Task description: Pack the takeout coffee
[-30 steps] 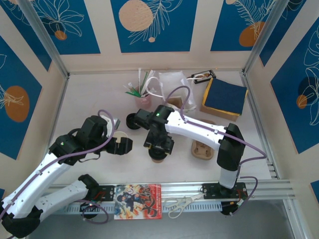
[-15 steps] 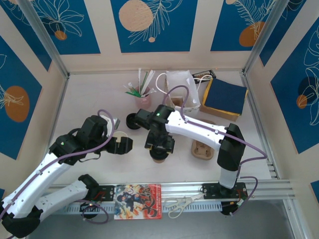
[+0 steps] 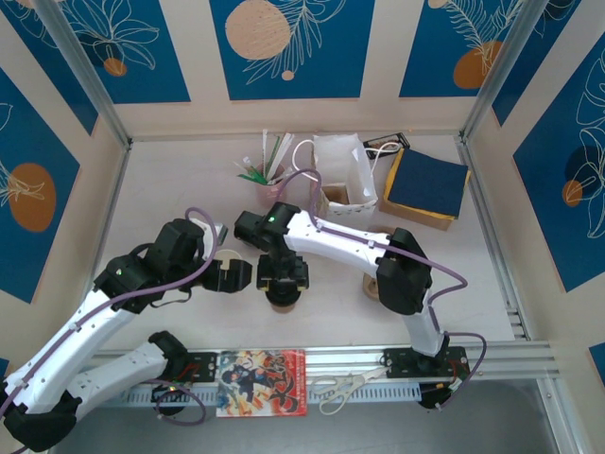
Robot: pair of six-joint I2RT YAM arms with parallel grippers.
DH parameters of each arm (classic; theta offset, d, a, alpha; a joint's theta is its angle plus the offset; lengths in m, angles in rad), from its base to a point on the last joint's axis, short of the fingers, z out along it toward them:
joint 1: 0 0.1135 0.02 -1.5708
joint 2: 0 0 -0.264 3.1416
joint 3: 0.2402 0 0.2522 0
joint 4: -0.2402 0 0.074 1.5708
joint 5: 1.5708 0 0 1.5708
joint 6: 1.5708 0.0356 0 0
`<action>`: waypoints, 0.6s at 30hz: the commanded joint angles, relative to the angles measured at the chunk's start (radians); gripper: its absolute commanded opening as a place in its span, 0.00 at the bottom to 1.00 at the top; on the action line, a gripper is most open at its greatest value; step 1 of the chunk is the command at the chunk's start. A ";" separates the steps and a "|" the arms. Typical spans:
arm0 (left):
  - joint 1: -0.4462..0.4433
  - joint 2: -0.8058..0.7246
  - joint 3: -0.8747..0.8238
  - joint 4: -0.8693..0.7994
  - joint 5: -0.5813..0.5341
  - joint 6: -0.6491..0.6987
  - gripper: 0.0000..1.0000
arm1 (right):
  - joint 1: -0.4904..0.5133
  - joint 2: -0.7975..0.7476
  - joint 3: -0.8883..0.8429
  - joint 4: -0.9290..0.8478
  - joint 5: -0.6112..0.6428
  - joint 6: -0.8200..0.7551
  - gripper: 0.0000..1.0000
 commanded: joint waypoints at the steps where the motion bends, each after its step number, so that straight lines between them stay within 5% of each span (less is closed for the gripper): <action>1: 0.009 -0.013 0.008 -0.016 -0.019 -0.007 1.00 | 0.007 0.014 0.037 -0.024 -0.024 -0.043 0.71; 18: 0.009 -0.015 0.010 -0.013 -0.012 -0.016 1.00 | 0.016 0.008 0.053 -0.042 -0.019 -0.032 0.77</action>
